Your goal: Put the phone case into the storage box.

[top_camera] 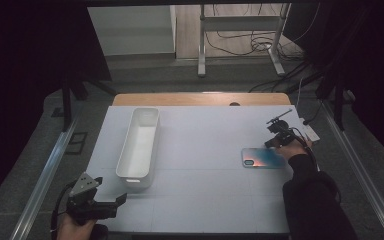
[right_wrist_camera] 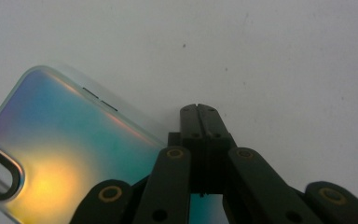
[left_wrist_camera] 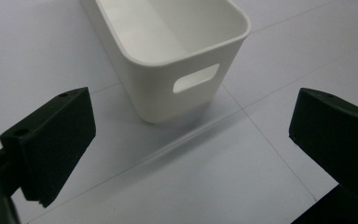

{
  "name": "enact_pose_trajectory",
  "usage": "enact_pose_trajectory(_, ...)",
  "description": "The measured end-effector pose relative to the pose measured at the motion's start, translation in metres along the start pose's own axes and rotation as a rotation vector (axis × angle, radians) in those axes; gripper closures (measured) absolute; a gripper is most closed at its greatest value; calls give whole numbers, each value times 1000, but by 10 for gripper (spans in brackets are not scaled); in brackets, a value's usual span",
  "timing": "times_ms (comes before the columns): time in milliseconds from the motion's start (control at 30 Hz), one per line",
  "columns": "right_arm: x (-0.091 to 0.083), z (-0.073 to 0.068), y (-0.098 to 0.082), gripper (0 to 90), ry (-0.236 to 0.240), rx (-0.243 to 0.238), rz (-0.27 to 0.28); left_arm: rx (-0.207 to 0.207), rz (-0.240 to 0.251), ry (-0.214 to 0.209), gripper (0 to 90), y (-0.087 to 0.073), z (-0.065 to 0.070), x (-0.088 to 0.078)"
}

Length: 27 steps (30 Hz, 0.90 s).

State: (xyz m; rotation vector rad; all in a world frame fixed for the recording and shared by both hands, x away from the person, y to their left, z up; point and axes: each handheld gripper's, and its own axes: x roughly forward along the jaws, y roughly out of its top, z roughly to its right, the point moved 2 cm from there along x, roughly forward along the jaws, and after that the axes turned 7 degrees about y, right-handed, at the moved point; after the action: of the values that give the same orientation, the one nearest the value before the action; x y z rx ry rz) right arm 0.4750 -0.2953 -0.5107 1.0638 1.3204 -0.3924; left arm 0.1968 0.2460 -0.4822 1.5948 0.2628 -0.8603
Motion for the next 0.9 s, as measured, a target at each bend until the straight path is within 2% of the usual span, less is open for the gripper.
enact_pose_trajectory(400,-12,-1,-26,892,11,23,10,6,-3,1,11,0,1,0)
enact_pose_trajectory(900,-25,-12,-55,892,12,11,13,11,-1,4,11,0,1,0)
